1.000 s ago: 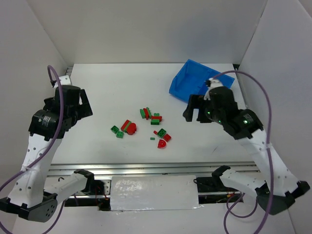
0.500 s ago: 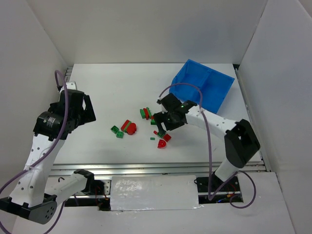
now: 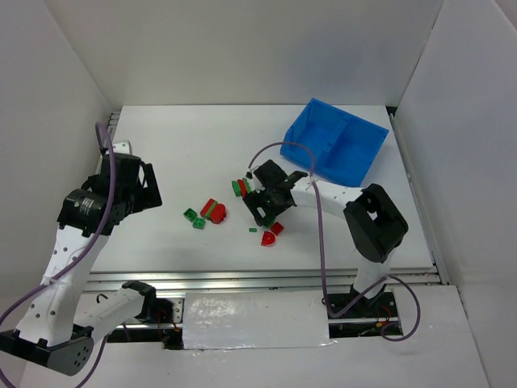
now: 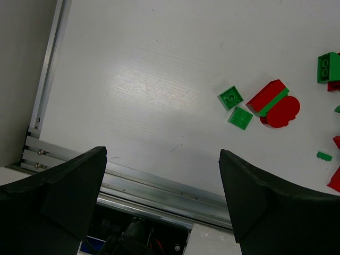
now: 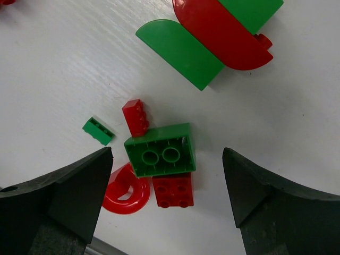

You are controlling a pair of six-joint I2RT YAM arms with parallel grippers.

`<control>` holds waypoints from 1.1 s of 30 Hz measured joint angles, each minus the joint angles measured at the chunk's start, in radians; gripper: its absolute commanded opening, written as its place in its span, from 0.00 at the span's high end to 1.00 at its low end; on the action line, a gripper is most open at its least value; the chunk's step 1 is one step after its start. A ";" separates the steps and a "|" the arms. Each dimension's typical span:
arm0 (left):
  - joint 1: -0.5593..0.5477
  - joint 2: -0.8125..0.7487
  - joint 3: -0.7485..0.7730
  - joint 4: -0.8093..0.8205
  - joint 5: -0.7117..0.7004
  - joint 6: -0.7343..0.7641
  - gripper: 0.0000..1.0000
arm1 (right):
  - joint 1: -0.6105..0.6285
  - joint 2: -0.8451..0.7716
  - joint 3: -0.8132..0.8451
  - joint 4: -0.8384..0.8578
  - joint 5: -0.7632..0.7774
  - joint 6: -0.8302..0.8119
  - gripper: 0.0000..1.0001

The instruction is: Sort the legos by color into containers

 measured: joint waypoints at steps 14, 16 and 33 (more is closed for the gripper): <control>0.000 0.000 0.000 0.027 0.022 0.003 0.00 | 0.011 0.060 -0.002 0.021 0.013 -0.029 0.40; 0.000 0.000 -0.001 0.028 0.025 0.003 0.01 | 0.011 0.060 -0.002 0.022 0.016 -0.032 0.52; 0.000 0.000 -0.001 0.030 0.027 0.003 0.00 | -0.137 -0.137 0.173 -0.044 0.230 0.185 0.61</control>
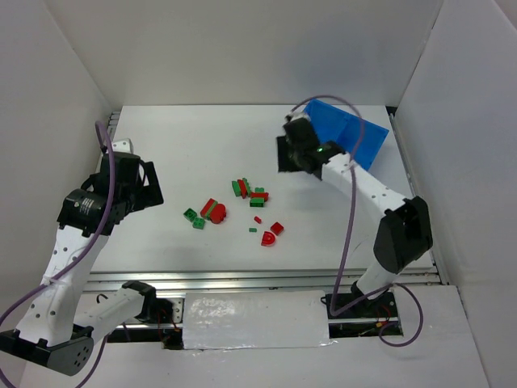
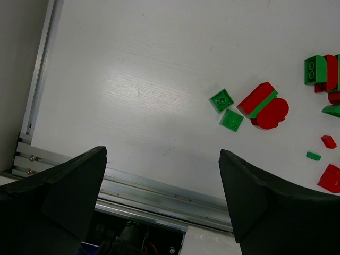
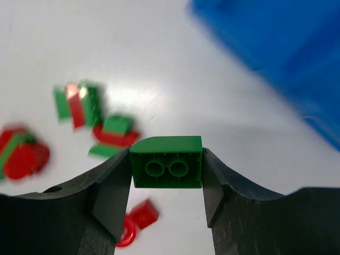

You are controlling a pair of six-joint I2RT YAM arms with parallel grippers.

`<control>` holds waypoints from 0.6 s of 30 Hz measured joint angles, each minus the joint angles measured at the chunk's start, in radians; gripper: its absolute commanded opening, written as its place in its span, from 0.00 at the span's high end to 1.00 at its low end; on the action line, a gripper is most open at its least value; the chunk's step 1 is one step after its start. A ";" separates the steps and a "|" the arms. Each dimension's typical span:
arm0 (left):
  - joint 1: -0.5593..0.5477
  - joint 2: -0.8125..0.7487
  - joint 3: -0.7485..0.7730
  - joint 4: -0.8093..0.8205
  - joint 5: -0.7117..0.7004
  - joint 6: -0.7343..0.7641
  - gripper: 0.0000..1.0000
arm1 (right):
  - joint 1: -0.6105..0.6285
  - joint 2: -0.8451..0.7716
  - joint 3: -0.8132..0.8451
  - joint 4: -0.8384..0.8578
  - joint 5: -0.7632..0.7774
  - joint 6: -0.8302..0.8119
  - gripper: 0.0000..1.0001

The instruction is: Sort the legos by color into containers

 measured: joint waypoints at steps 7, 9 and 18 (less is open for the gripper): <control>0.000 -0.001 0.000 0.000 0.003 0.000 0.01 | -0.338 0.097 0.401 -0.188 0.230 0.160 0.58; 0.000 -0.002 0.000 0.000 0.007 0.000 0.01 | -0.396 0.185 0.527 -0.232 0.277 0.188 0.58; 0.000 0.005 0.000 -0.001 0.032 0.000 0.00 | -0.488 0.410 0.625 -0.377 0.330 0.241 0.45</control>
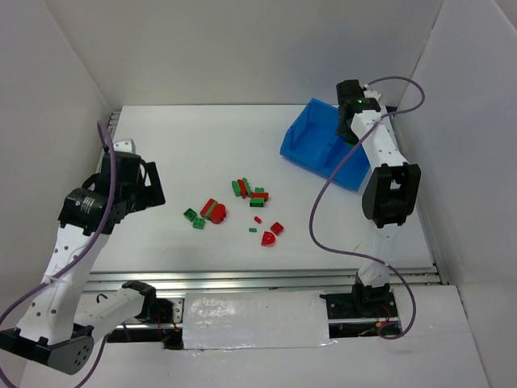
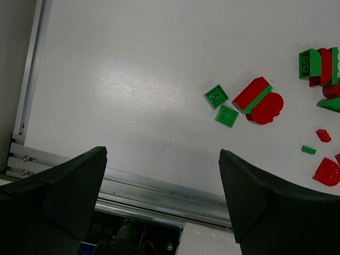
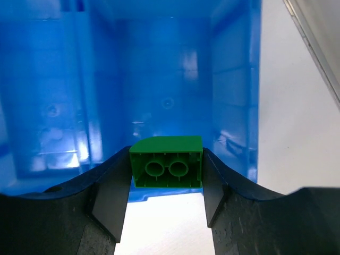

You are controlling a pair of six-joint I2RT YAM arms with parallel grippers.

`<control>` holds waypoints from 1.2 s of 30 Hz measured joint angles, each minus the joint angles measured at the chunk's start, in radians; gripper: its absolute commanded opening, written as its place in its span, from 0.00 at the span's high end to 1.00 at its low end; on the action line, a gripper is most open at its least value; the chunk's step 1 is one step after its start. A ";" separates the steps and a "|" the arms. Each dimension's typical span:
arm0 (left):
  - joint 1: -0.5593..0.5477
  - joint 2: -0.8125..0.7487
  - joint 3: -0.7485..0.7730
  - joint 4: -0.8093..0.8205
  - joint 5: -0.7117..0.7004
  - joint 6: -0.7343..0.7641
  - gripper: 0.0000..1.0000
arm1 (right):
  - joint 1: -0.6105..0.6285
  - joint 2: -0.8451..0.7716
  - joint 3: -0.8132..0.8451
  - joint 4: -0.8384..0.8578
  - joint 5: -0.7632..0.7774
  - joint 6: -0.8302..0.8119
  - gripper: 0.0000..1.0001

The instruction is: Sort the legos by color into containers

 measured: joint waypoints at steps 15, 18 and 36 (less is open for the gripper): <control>0.000 0.077 0.003 0.003 0.008 0.009 0.01 | 0.010 -0.019 0.055 -0.022 -0.064 -0.044 0.00; 0.000 0.086 0.003 0.010 -0.002 0.005 0.00 | 0.148 -0.129 -0.090 -0.002 -0.073 -0.026 0.00; 0.000 0.082 -0.058 0.085 0.082 -0.003 0.00 | 0.697 -0.497 -0.959 0.378 -0.365 -0.084 0.25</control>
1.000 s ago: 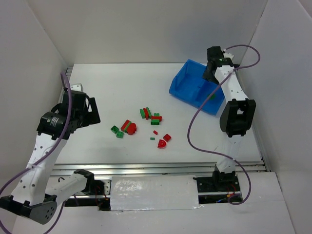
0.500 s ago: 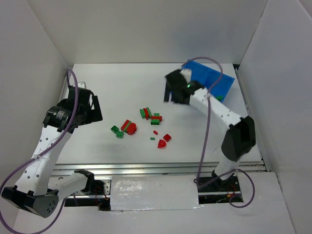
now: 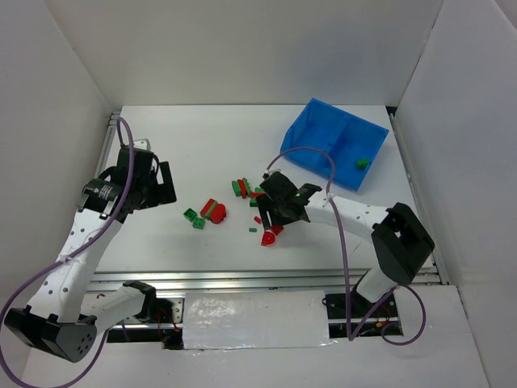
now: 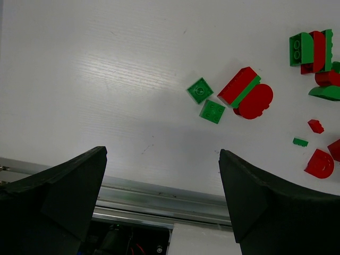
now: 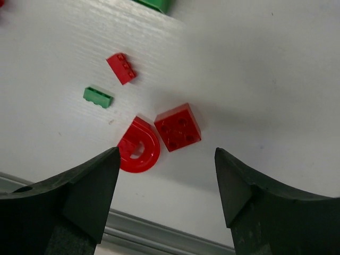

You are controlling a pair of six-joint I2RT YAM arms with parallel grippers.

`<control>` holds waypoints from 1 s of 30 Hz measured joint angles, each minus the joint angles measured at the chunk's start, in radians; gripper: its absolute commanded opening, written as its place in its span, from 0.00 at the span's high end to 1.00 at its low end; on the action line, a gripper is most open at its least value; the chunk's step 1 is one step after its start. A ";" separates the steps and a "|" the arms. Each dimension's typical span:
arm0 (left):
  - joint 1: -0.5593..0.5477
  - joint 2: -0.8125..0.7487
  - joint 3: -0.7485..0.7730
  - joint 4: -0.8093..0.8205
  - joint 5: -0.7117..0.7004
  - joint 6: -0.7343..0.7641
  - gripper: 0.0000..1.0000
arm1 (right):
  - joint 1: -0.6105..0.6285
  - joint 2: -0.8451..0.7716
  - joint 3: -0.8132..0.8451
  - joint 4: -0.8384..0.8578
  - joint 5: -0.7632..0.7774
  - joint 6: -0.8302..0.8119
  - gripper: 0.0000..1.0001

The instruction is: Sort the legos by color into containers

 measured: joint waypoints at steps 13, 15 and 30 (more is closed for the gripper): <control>0.000 -0.045 -0.072 0.016 0.018 0.003 0.01 | 0.000 0.167 0.009 0.076 0.037 -0.001 0.44; 0.000 -0.053 -0.078 0.013 0.018 0.003 0.00 | 0.000 0.168 0.009 0.076 0.048 0.008 0.48; 0.000 -0.084 -0.095 0.007 0.016 0.003 0.00 | -0.032 0.134 0.101 -0.008 0.113 0.047 0.81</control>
